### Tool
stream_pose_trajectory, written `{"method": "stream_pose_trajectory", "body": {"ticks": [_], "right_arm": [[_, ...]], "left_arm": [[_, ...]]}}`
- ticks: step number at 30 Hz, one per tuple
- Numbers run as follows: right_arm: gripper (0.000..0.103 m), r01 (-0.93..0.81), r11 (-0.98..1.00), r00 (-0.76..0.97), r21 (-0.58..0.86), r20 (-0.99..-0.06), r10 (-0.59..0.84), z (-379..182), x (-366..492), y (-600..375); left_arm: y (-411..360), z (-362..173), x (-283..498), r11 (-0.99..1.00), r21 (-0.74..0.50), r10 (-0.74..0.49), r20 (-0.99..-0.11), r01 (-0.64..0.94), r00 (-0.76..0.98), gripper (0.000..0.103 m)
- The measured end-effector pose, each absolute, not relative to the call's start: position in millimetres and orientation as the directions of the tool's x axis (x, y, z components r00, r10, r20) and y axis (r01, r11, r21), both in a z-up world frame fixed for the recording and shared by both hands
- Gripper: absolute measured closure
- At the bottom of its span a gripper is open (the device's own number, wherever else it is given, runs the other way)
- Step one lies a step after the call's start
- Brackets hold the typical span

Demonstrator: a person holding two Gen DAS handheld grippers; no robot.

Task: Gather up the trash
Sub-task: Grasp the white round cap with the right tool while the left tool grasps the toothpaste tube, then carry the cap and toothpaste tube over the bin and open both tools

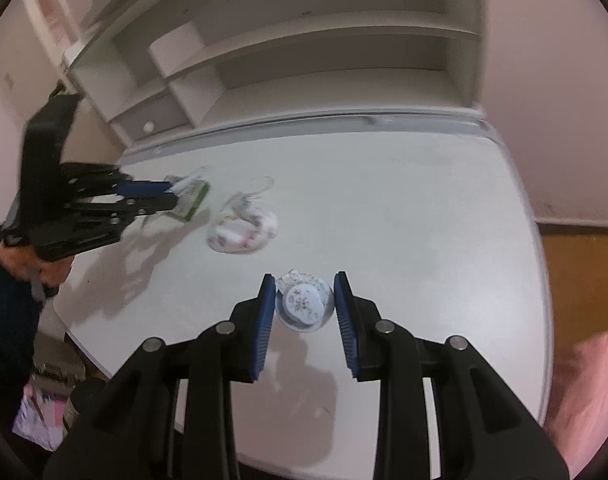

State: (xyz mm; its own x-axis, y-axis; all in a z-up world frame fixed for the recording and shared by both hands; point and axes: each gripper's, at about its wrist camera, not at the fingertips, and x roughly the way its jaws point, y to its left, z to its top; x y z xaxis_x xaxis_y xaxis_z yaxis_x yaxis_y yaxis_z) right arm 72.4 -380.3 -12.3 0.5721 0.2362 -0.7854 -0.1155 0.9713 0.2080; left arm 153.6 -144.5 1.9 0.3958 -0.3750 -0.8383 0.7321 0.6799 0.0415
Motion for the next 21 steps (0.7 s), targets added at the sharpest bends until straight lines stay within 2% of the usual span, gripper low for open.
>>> {"method": "stream_pose_trajectory", "body": {"ticks": [6,11,16,19,21], "right_arm": [[0.073,0.104,0.972,0.636,0.210,-0.765,0.097,-20,4,-461],[0.073,0.390,0.904,0.613,0.176,-0.782,-0.112,-46,-83,-561],[0.073,0.615,0.772,0.513,0.160,-0.825,-0.237,-90,-174,-651],[0.073,0.689,0.700,0.473,0.187,-0.848,-0.239,-121,-208,-687],[0.073,0.727,0.651,0.450,0.220,-0.868,-0.209,-152,-226,-707]], "left_arm": [[-236,20,89,0.567,-0.034,-0.523,-0.786,0.823,0.328,0.087],[-338,10,19,0.394,-0.090,-0.612,-0.768,0.915,0.188,0.087],[-430,-24,-47,0.229,-0.156,-0.626,-0.779,0.961,0.023,0.087],[-478,-58,-83,0.173,-0.122,-0.599,-0.800,0.977,0.006,0.087],[-503,-86,-97,0.146,-0.184,-0.568,-0.820,0.972,-0.070,0.087]]}}
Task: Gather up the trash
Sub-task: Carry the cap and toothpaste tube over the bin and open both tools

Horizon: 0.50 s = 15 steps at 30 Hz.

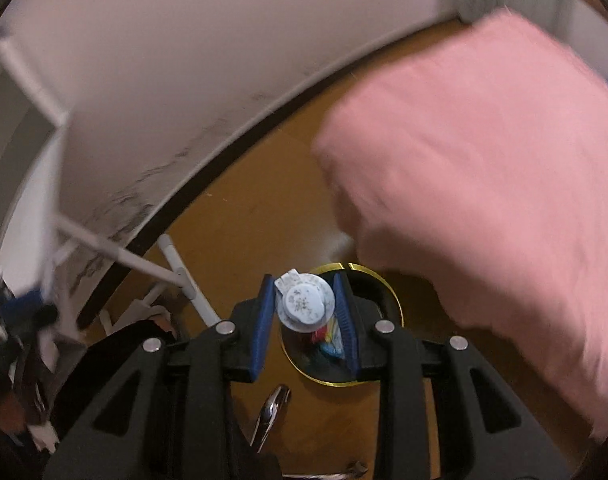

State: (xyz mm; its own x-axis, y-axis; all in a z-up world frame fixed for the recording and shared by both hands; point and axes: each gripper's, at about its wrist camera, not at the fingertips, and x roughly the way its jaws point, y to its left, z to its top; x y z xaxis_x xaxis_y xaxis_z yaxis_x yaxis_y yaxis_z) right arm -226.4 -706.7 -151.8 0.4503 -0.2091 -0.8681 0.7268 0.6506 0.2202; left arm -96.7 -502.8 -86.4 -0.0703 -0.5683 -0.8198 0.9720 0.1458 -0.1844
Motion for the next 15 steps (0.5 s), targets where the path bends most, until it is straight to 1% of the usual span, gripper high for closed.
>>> {"method": "stream_pose_trajectory", "body": {"ticks": [3,5,7,9,11,13,15], "right_arm": [[0.073,0.743,0.632,0.405,0.221,-0.900,-0.162,-188,-234,-720],[0.073,0.749,0.621,0.381,0.229,-0.917,-0.121,-213,-237,-722],[0.073,0.754,0.620,0.351,0.217,-0.931,-0.101,-232,-237,-725],[0.073,0.761,0.611,0.322,0.216,-0.945,-0.066,-253,-237,-727],[0.073,0.766,0.607,0.302,0.211,-0.952,-0.051,-264,-237,-727],[0.073,0.771,0.601,0.294,0.213,-0.955,-0.039,-271,-237,-727],[0.073,0.770,0.599,0.300,0.220,-0.953,-0.036,-273,-239,-728]], "left_arm": [[-533,-134,-110,0.153,-0.177,-0.515,-0.854,0.972,-0.074,0.087],[-547,-159,-113,0.165,-0.201,-0.492,-0.865,0.966,-0.096,0.087],[-559,-185,-119,0.183,-0.190,-0.471,-0.878,0.965,-0.084,0.087],[-567,-202,-125,0.198,-0.216,-0.452,-0.886,0.956,-0.106,0.087],[-576,-219,-125,0.211,-0.236,-0.428,-0.895,0.949,-0.128,0.087],[-583,-230,-127,0.223,-0.214,-0.411,-0.905,0.951,-0.107,0.087],[-590,-239,-126,0.230,-0.217,-0.402,-0.909,0.949,-0.110,0.087]]}}
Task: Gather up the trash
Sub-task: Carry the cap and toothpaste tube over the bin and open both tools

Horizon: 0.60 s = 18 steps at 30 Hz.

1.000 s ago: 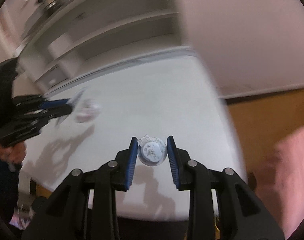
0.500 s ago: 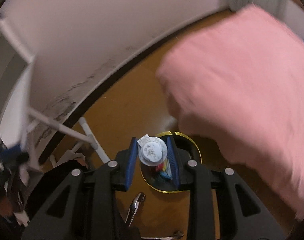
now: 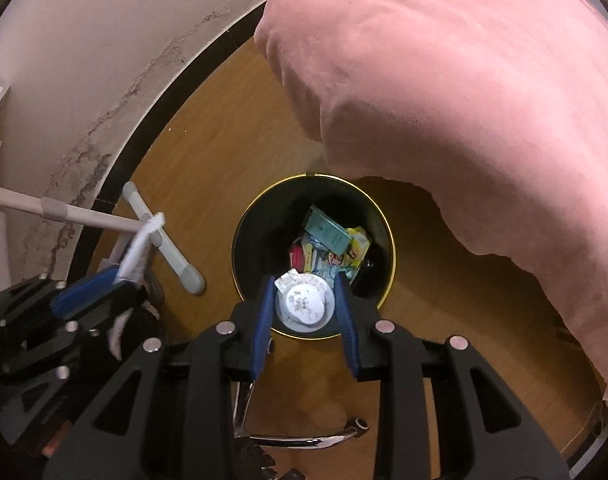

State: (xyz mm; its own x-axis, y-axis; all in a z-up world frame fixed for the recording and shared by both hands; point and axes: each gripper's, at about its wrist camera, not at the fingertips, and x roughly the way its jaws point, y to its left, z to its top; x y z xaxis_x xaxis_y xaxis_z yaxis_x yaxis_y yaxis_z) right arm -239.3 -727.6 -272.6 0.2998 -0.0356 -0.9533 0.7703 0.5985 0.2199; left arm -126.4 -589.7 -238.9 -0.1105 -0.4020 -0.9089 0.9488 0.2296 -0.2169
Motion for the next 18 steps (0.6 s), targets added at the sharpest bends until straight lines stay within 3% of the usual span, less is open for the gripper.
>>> {"method": "stream_pose_trajectory", "body": {"ticks": [9,18], "right_arm": [[0.072,0.777,0.582,0.320,0.240,-0.947,-0.038,-274,-238,-733],[0.055,0.787,0.562,0.354,0.255,-0.932,-0.073,-260,-243,-738]], "left_arm": [[-591,-246,-131,0.248,-0.241,-0.396,-0.909,0.938,-0.128,0.087],[-590,-242,-132,0.240,-0.232,-0.405,-0.906,0.943,-0.120,0.087]]}}
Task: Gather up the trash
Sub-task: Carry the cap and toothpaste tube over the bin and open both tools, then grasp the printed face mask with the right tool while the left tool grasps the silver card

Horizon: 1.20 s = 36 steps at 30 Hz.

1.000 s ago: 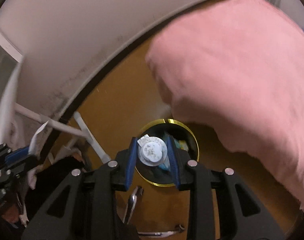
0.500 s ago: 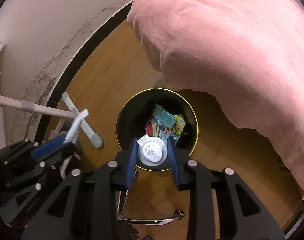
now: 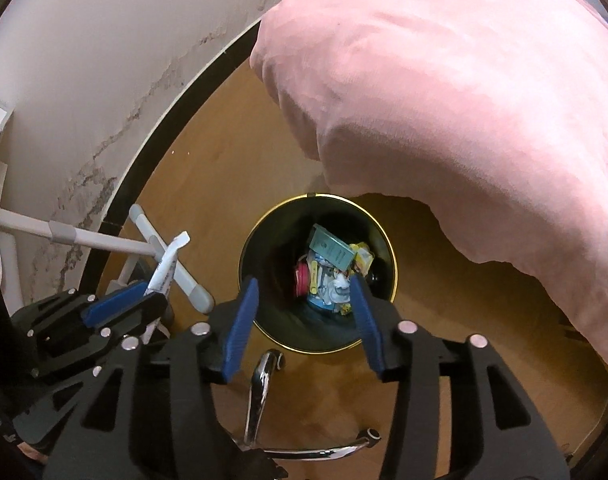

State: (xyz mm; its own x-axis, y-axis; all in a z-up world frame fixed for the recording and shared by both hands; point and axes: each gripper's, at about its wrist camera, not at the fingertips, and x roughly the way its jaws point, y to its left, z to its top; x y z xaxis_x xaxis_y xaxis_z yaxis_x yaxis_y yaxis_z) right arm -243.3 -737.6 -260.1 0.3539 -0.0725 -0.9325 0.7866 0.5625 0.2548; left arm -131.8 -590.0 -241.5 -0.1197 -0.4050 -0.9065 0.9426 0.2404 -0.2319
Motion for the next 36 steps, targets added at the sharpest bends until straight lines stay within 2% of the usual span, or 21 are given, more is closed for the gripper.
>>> {"method": "stream_pose_trajectory", "body": {"ticks": [5,6,8,9,13,15,20,24,28,33,36], "right_arm": [[0.051,0.796,0.546,0.377,0.263,-0.920,-0.106,-246,-250,-742],[0.049,0.800,0.541,0.379,0.260,-0.918,-0.119,-242,-253,-743],[0.049,0.805,0.532,0.388,0.263,-0.911,-0.137,-236,-258,-743],[0.049,0.808,0.526,0.396,0.267,-0.906,-0.148,-230,-261,-744],[0.048,0.804,0.530,0.423,0.271,-0.886,-0.189,-207,-265,-741],[0.046,0.795,0.548,0.439,0.262,-0.871,-0.221,-190,-265,-736],[0.039,0.728,0.640,0.517,0.246,-0.810,-0.277,-128,-246,-699],[0.035,0.618,0.745,0.609,0.251,-0.753,-0.252,-81,-207,-651],[0.031,0.423,0.871,0.684,0.250,-0.718,-0.127,-43,-138,-582],[0.029,0.142,0.970,0.686,0.197,-0.726,0.047,-18,-32,-475],[0.029,-0.032,0.986,0.643,0.166,-0.752,0.148,-14,30,-405]], "left_arm": [[-594,-231,-137,0.220,-0.230,-0.429,-0.896,0.948,-0.118,0.085],[-595,-227,-139,0.213,-0.224,-0.436,-0.893,0.951,-0.112,0.080],[-595,-218,-141,0.202,-0.214,-0.452,-0.886,0.956,-0.103,0.048],[-594,-212,-141,0.201,-0.208,-0.464,-0.881,0.957,-0.094,0.045],[-581,-179,-140,0.194,-0.199,-0.495,-0.865,0.960,-0.079,0.043],[-570,-156,-139,0.193,-0.181,-0.510,-0.858,0.964,-0.059,0.038],[-519,-78,-134,0.152,-0.139,-0.595,-0.803,0.979,-0.021,0.018],[-451,-22,-99,0.203,-0.111,-0.639,-0.767,0.973,0.046,0.014],[-368,8,-37,0.356,-0.091,-0.643,-0.746,0.930,0.173,0.012],[-243,21,52,0.596,-0.019,-0.535,-0.754,0.802,0.381,0.012],[-167,16,94,0.719,0.092,-0.397,-0.759,0.689,0.516,0.012]]}}
